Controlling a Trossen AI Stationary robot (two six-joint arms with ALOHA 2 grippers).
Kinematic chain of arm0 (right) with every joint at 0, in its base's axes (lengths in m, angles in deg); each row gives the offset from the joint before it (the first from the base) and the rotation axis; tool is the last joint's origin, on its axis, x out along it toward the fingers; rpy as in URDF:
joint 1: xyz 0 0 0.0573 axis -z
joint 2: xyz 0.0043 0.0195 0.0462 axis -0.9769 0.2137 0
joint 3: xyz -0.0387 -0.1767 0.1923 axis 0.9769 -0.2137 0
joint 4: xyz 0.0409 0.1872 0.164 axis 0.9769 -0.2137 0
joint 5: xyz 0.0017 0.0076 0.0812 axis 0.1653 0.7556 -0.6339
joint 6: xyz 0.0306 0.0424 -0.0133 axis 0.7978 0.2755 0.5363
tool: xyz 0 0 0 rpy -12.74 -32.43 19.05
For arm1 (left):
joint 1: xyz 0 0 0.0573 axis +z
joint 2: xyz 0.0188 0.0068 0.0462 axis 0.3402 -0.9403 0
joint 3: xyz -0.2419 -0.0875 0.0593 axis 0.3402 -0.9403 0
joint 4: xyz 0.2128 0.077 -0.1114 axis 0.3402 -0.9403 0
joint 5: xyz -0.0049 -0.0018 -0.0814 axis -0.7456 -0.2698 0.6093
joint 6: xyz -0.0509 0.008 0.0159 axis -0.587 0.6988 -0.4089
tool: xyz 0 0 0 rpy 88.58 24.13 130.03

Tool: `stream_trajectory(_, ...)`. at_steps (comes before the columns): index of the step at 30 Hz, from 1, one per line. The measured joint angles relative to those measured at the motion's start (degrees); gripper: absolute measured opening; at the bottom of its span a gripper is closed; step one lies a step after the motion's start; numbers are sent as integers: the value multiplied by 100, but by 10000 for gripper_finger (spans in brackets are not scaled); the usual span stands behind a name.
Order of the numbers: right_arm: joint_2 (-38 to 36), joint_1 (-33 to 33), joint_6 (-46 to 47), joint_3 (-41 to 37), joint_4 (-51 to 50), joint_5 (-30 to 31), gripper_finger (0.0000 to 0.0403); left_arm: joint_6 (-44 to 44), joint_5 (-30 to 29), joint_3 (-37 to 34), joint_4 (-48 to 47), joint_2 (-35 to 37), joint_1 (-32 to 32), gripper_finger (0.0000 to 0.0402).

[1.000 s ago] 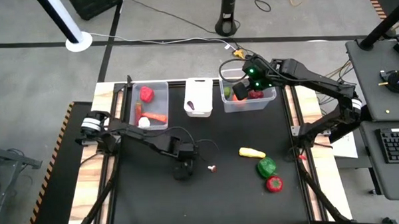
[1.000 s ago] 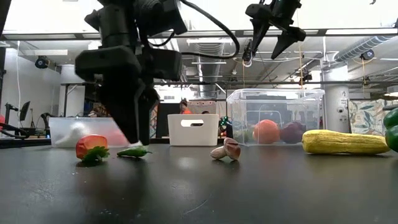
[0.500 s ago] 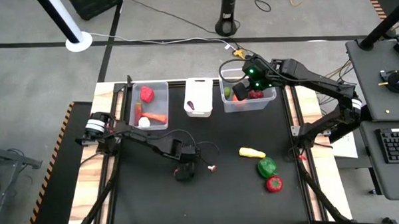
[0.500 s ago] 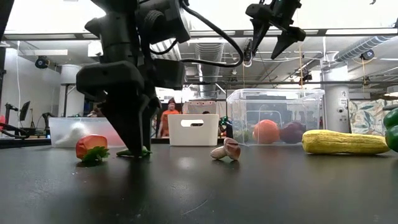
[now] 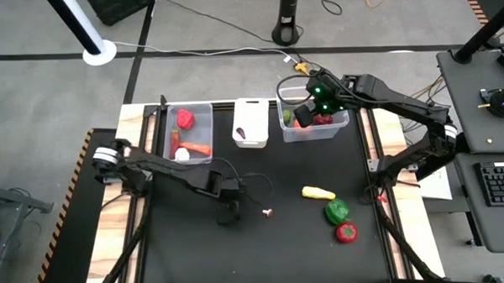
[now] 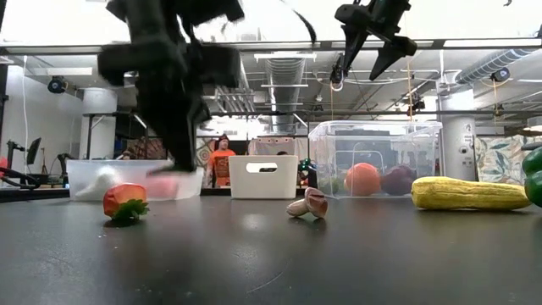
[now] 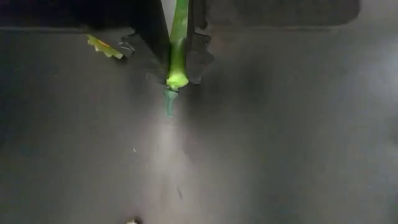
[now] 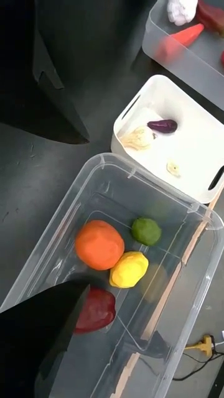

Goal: Sort produce into baskets
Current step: Put the green chili pepper into the white bin

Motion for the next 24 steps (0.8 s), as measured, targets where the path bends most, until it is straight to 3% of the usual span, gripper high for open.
stream_trajectory(6, -13, -12, 30, 0, -3, -18, 366, -188, -445, 0, -172, 1093, 173, 27)
stream_trajectory(16, -23, -101, 65, 0, 10, -17, 366, -284, -523, -34, 438, 2878, 988, 16)
stream_trajectory(24, -209, -510, 15, 0, 160, 25, 366, -474, -634, -860, 1369, 4062, 1520, 16)
